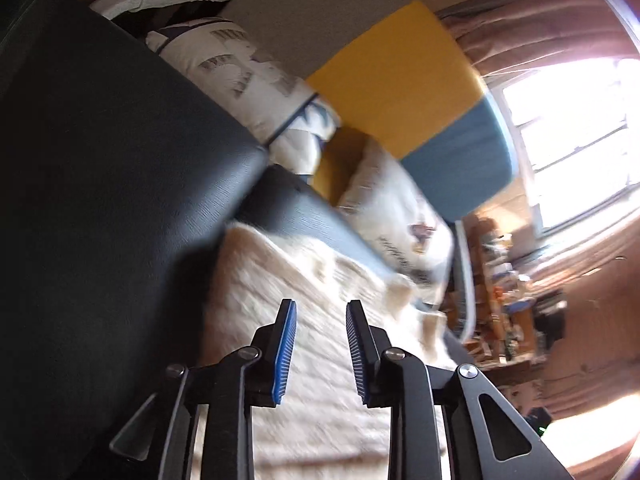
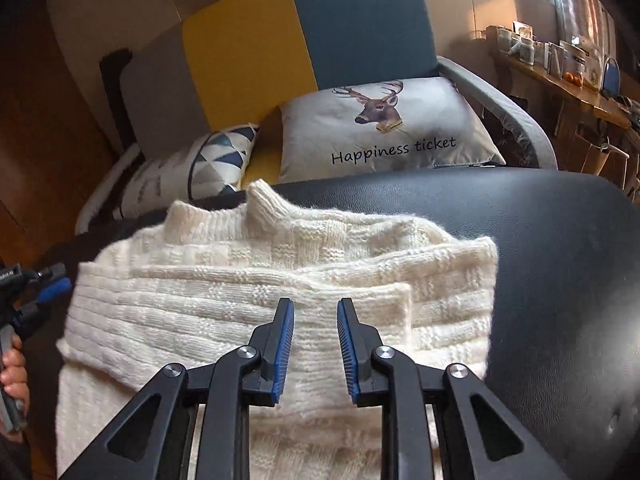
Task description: Fold clothes
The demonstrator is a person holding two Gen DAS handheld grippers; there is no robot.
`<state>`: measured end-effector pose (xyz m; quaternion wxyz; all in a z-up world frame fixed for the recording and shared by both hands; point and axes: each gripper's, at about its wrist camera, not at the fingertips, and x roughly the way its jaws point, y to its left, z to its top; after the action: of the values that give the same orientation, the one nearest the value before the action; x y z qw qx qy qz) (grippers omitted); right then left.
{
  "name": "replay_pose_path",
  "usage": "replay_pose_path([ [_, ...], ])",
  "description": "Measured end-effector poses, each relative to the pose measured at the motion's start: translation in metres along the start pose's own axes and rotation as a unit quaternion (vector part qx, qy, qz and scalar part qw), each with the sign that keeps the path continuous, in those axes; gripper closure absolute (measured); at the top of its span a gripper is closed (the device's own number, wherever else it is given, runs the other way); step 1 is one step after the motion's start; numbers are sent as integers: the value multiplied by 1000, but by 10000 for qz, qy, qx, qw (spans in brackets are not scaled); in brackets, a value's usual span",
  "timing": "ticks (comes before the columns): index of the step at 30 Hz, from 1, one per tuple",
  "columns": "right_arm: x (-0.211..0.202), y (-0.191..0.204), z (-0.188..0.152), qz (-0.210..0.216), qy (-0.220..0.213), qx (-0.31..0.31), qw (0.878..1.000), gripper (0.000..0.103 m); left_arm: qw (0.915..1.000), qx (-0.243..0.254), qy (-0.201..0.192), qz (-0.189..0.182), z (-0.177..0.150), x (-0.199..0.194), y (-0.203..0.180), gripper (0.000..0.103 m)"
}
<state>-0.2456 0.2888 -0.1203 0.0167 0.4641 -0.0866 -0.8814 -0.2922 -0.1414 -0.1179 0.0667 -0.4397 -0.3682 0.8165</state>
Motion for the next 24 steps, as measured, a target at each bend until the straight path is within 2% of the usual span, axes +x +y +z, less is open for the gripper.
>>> replay_pose_path([
  [1,-1,-2,-1,30,-27,6,10000,81,9999,79,37,149,0,10,7,74],
  [3,-2,-5,-3,91,-80,19,9999,82,9985,184,97,514,-4,25,23,80],
  [5,-3,-8,-5,151,-133,31,9998,82,9990,279,-73,328,-10,21,35,86],
  [8,-4,-14,-8,242,-213,50,9995,82,9982,423,-158,389,-11,14,34,86],
  [12,-7,-20,-12,363,-320,75,9988,81,9948,866,-338,405,-25,-10,15,76],
  [16,-31,-13,-20,421,-475,-250,9977,80,9849,1628,-501,323,-54,-32,-6,64],
  [17,-36,-10,-25,389,-471,-374,9974,80,9823,1782,-451,367,-61,-32,-8,61],
  [21,-36,-9,-45,273,-245,-577,9977,80,9751,2054,-145,824,-80,-19,2,61],
  [22,-31,-11,-50,187,-128,-575,9981,80,9716,2178,-187,906,-83,-16,3,62],
  [24,-28,-14,-57,208,-293,-441,9984,80,9656,2369,-264,1042,-88,-12,3,61],
])
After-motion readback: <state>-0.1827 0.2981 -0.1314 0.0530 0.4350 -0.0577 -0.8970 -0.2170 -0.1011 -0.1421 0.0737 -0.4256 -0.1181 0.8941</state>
